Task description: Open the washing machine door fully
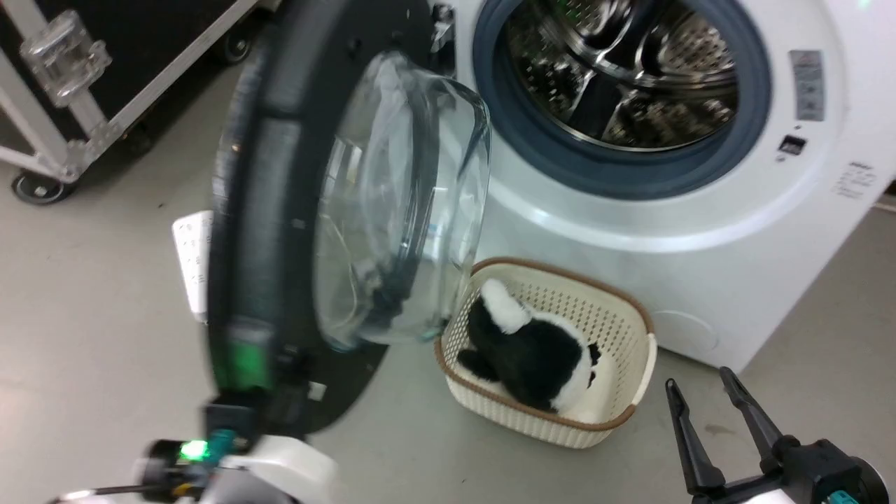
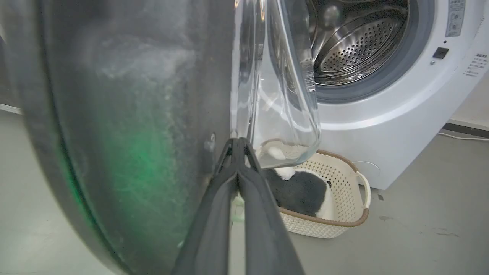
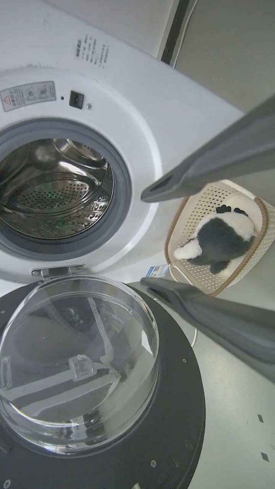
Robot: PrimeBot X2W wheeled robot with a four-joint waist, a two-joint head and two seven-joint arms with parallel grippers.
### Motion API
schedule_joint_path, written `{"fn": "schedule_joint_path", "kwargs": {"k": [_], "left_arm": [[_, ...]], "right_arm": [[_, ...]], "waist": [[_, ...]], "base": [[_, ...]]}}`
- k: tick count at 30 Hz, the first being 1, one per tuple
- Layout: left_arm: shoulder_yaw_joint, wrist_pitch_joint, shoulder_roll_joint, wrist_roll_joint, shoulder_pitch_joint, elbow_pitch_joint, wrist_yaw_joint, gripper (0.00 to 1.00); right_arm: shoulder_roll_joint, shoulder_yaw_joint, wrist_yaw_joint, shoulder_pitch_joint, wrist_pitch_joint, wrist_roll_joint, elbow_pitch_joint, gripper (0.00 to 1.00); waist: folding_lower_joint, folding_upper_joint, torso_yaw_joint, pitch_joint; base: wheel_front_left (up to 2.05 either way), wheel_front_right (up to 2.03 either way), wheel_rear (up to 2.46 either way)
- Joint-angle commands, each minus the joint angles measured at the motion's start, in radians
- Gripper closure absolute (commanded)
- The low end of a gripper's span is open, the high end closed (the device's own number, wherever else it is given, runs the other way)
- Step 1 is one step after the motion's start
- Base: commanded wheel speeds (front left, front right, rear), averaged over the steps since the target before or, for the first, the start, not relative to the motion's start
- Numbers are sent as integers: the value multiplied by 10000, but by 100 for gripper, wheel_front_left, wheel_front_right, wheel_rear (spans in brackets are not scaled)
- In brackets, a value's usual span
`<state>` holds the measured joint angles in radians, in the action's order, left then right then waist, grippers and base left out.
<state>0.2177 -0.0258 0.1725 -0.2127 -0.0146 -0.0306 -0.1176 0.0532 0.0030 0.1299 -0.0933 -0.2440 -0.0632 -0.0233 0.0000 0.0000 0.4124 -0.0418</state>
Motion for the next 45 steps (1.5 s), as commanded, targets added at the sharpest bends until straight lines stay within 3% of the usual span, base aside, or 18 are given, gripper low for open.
{"fn": "schedule_joint_path", "kwargs": {"k": [1,13,20,27,37,45], "left_arm": [[-300,-25,204,-123,-8,-29,-79,100],[-2551,13,1773,-1212,-1277,1023,50,100],[-3608,261,2715,-1931,-2607,3057,370,100],[-4049,913,3285,-2214,-3506,4793,661,100],[-3746,1919,3192,-2064,-3707,5339,944,100],[-3619,2610,2355,-1969,-2688,3149,643,100]], "right_arm": [[-30,19,8,122,37,90,47,0],[-30,104,8,496,473,674,464,0],[-30,-13,8,710,727,1031,846,0],[-30,-27,8,785,778,1106,934,0],[-30,-171,8,848,611,906,697,0],[-30,-474,8,755,183,724,508,0]], "waist": [[0,0,150,-252],[0,0,-215,-1482],[0,0,-556,-2216],[0,0,-744,-2429],[0,0,-962,-2009],[0,0,-1557,-872]], "base": [[0,0,0],[0,0,0],[0,0,0],[0,0,0],[0,0,0],[0,0,0]]}}
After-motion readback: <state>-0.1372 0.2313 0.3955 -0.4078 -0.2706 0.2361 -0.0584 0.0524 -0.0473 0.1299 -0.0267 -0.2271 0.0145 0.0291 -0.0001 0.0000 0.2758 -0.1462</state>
